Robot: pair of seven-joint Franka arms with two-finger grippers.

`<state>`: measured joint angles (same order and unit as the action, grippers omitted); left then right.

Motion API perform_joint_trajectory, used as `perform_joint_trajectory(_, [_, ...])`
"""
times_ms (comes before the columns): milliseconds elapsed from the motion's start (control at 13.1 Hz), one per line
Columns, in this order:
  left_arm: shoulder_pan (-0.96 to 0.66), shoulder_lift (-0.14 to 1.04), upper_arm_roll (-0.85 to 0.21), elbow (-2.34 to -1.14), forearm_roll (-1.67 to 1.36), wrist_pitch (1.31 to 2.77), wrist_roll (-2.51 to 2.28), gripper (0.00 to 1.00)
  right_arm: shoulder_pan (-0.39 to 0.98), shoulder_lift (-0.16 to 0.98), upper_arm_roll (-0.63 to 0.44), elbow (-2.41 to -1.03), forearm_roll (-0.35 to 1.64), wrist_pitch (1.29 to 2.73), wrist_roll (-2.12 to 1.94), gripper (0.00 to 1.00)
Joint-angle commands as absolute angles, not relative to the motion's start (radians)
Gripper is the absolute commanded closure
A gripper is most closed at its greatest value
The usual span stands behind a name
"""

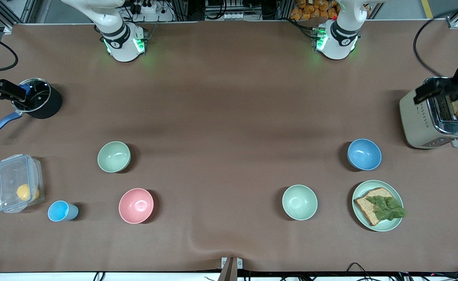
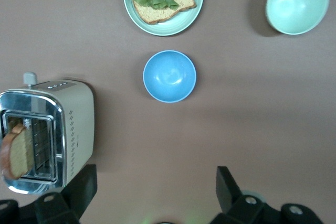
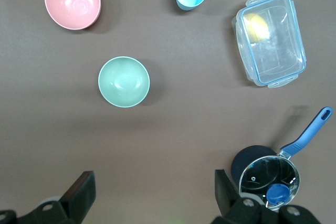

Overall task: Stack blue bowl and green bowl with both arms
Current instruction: 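Reach the left gripper to the blue bowl while the right gripper reaches the green bowl, then grasp the blue bowl with the left gripper while the right gripper grasps the green bowl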

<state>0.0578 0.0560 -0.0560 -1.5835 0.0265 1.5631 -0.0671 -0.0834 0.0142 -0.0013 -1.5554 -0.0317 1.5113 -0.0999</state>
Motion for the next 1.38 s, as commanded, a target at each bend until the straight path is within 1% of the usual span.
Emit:
perform_joint_trajectory(0, [0.095, 0.051, -0.063, -1.808, 0.044, 1.809, -0.043, 0.00, -0.098, 0.012, 0.011, -1.563, -0.021, 1.502, -0.089, 0.00])
perform_joint_trajectory(77, [0.103, 0.055, -0.063, -1.875, 0.044, 1.901, -0.041, 0.00, -0.100, 0.023, 0.011, -1.578, -0.021, 1.505, -0.089, 0.00])
perform_joint_trajectory(230, [0.133, 0.078, -0.063, -1.988, 0.046, 2.069, -0.041, 0.00, -0.101, 0.084, 0.011, -1.608, -0.008, 1.516, -0.091, 0.00])
perform_joint_trajectory(383, [0.138, 0.141, -0.061, -2.049, 0.045, 2.188, -0.041, 0.00, -0.104, 0.171, 0.011, -1.611, 0.060, 1.531, -0.094, 0.00])
perform_joint_trajectory(536, [0.159, 0.211, -0.061, -2.094, 0.044, 2.305, -0.041, 0.00, -0.091, 0.262, 0.011, -1.611, 0.071, 1.604, -0.091, 0.00])
perform_joint_trajectory(612, [0.160, 0.254, -0.061, -2.097, 0.044, 2.347, -0.043, 0.00, -0.084, 0.308, 0.011, -1.612, 0.072, 1.646, -0.089, 0.00])
perform_joint_trajectory(689, [0.161, 0.291, -0.061, -2.095, 0.044, 2.371, -0.043, 0.00, -0.086, 0.366, 0.012, -1.612, 0.083, 1.690, -0.089, 0.00])
perform_joint_trajectory(842, [0.163, 0.349, -0.060, -2.095, 0.044, 2.425, -0.043, 0.00, -0.087, 0.451, 0.012, -1.624, 0.173, 1.777, -0.094, 0.00])
perform_joint_trajectory(918, [0.164, 0.374, -0.060, -2.095, 0.044, 2.448, -0.043, 0.00, -0.083, 0.465, 0.012, -1.656, 0.175, 1.822, -0.095, 0.00])
perform_joint_trajectory(995, [0.163, 0.388, -0.060, -2.095, 0.044, 2.462, -0.043, 0.00, -0.074, 0.465, 0.012, -1.713, 0.175, 1.901, -0.095, 0.00])
perform_joint_trajectory(1148, [0.163, 0.399, -0.060, -2.095, 0.044, 2.465, -0.043, 0.00, -0.052, 0.471, 0.012, -1.834, 0.176, 2.102, -0.101, 0.00])
perform_joint_trajectory(1224, [0.163, 0.406, -0.058, -2.095, 0.044, 2.465, -0.043, 0.00, -0.052, 0.472, 0.014, -1.876, 0.176, 2.164, -0.107, 0.00])
perform_joint_trajectory(1301, [0.163, 0.411, -0.058, -2.094, 0.044, 2.465, -0.043, 0.00, -0.052, 0.482, 0.014, -1.887, 0.178, 2.180, -0.107, 0.00])
